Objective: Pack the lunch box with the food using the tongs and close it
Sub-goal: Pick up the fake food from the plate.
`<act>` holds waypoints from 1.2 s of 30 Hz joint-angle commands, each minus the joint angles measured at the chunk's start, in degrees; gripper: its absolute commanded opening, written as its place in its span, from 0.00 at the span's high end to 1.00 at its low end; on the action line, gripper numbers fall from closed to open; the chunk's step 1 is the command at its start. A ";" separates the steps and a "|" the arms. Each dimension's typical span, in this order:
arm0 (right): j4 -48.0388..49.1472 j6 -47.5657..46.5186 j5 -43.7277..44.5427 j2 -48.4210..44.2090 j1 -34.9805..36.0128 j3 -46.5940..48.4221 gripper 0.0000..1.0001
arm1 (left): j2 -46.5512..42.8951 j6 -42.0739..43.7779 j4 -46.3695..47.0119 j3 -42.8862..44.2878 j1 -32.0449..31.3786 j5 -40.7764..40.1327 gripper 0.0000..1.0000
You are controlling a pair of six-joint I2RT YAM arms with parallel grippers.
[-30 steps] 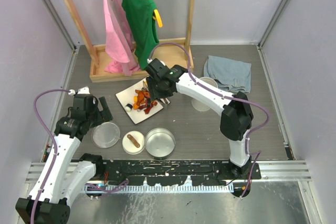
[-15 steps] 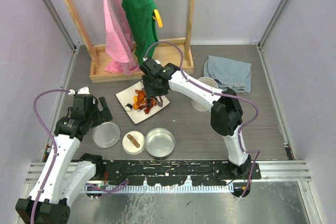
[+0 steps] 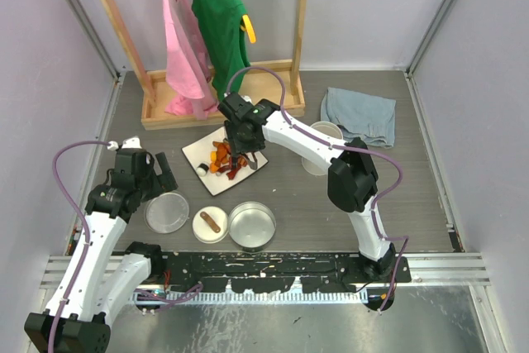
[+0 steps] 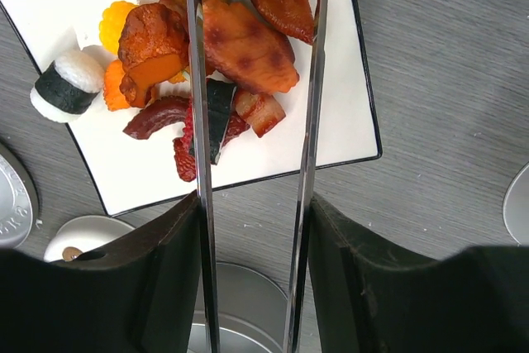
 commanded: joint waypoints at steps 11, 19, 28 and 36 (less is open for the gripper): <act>-0.61 -0.28 0.54 1.22 -0.10 4.56 0.46 | -0.55 -0.37 2.28 0.17 0.23 -0.15 0.00; -2.27 -0.63 1.41 2.06 -0.08 6.01 0.46 | -0.67 -0.37 2.30 0.18 0.23 -0.25 0.00; -3.69 -0.98 2.33 2.41 -0.08 7.73 0.48 | -0.55 -0.37 2.27 0.18 0.25 -0.24 0.00; -4.05 -0.81 2.59 1.35 -0.19 7.17 0.51 | -0.48 -0.38 2.28 0.17 0.24 0.02 0.00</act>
